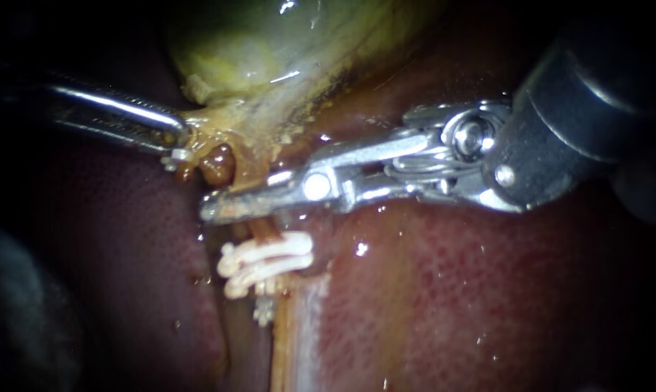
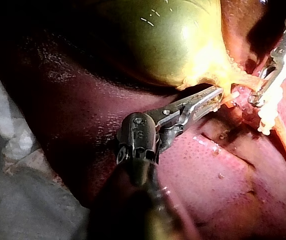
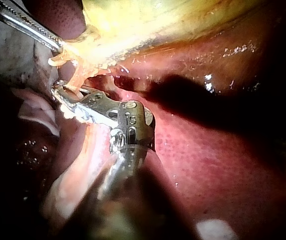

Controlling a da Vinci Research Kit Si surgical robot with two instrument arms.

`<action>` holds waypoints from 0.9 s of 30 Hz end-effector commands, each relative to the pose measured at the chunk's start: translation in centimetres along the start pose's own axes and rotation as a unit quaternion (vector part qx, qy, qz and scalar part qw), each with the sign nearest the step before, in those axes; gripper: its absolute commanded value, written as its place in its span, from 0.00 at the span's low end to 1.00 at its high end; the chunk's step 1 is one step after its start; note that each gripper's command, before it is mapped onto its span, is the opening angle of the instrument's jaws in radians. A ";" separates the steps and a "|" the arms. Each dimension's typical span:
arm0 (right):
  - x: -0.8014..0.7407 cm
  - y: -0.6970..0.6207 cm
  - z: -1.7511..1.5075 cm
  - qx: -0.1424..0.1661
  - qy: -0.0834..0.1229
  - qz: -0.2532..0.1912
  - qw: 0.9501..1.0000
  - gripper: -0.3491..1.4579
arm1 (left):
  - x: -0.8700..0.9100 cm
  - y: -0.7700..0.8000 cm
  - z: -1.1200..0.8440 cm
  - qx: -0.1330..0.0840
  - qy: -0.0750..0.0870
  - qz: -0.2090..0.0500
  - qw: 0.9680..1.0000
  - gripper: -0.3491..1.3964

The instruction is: Going back third clip right tube

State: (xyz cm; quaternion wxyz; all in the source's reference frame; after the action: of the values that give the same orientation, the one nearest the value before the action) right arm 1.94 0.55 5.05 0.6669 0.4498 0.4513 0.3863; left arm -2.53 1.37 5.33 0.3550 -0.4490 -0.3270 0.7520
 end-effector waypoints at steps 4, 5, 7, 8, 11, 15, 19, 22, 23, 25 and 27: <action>-0.01 0.00 0.01 0.000 0.002 -0.001 1.000 0.06 | 0.00 0.00 0.00 0.000 0.000 0.000 1.000 0.00; -0.02 0.00 0.02 0.003 0.005 -0.001 1.000 0.15 | 0.00 0.00 0.00 0.000 0.000 0.000 1.000 0.00; -0.03 0.01 0.06 0.010 0.011 -0.010 1.000 0.28 | 0.00 0.00 0.00 0.000 0.000 0.000 1.000 0.00; -0.04 0.02 0.08 0.013 0.014 -0.013 1.000 0.34 | 0.00 0.00 0.00 0.000 0.000 0.000 1.000 0.00; -0.08 0.04 0.11 0.019 0.019 -0.015 1.000 0.38 | 0.00 0.00 0.00 0.000 0.000 0.000 1.000 0.00; -0.11 0.06 0.12 0.020 0.020 -0.016 0.999 0.39 | 0.00 0.00 0.00 0.000 0.000 0.000 1.000 0.00; -0.14 0.10 0.14 0.019 0.020 -0.026 0.999 0.42 | 0.00 0.00 0.00 0.000 0.000 0.000 1.000 0.00; -0.25 0.19 0.19 0.018 0.019 -0.042 0.999 0.44 | 0.00 0.00 0.00 0.000 0.000 0.000 1.000 0.00; -0.30 0.24 0.21 0.019 0.020 -0.054 0.998 0.44 | 0.00 0.00 0.00 0.000 0.000 0.000 1.000 0.00; -0.38 0.33 0.24 0.019 0.019 -0.074 0.997 0.46 | -0.01 -0.01 0.00 0.000 0.000 0.000 1.000 0.00; -0.44 0.43 0.26 0.007 0.026 -0.098 0.995 0.47 | -0.01 -0.02 0.01 0.000 0.000 0.000 1.000 0.00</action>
State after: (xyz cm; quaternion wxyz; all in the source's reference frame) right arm 2.01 0.21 5.65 0.6899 0.3881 0.5191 0.3224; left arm -2.53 1.37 5.35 0.3551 -0.4492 -0.3266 0.7520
